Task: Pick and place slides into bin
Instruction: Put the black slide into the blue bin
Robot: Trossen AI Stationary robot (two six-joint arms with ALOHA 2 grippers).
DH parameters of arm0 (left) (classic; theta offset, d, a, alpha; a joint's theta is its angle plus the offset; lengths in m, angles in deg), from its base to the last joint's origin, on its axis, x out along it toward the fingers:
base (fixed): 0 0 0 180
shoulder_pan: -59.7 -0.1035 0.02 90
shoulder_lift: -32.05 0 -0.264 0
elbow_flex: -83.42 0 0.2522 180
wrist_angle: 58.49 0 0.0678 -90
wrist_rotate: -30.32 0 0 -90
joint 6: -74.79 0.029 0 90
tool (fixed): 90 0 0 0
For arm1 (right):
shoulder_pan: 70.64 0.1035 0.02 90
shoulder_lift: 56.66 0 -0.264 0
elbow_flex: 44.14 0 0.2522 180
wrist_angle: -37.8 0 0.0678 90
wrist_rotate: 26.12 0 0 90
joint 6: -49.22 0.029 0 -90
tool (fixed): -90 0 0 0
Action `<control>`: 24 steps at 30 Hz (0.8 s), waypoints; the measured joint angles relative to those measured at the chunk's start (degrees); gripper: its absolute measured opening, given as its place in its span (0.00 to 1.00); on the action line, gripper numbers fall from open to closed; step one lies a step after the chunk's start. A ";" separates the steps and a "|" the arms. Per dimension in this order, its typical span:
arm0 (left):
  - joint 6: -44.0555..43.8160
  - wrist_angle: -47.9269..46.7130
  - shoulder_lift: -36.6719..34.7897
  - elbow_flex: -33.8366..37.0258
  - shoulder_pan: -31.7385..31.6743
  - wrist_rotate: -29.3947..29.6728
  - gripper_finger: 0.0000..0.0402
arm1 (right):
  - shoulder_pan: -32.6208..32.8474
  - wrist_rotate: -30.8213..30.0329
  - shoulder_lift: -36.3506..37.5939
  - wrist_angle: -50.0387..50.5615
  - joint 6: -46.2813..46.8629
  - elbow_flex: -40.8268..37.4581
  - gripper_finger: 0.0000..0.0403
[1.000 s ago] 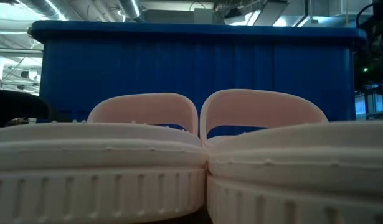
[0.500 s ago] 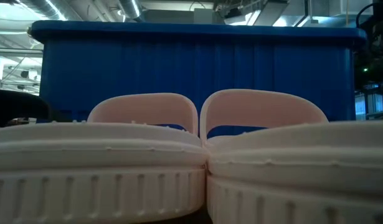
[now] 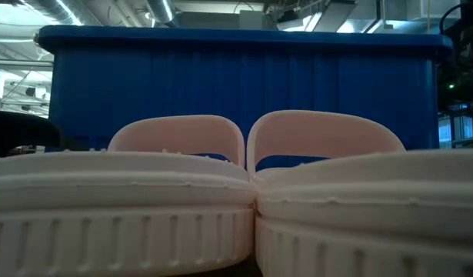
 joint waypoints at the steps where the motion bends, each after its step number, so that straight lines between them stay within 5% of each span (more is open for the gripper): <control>1: -2.00 -1.87 1.21 -0.77 0.96 -1.08 0.52 | -0.02 0.02 0.00 0.00 -0.02 0.00 0.28; 6: -11.11 -10.36 7.42 -3.04 5.27 -6.54 0.52 | -0.01 0.02 0.00 0.02 0.03 0.00 0.28; 24: -22.88 -17.51 29.65 -2.36 12.61 -8.12 0.52 | -0.02 0.04 0.00 0.08 0.02 0.00 0.28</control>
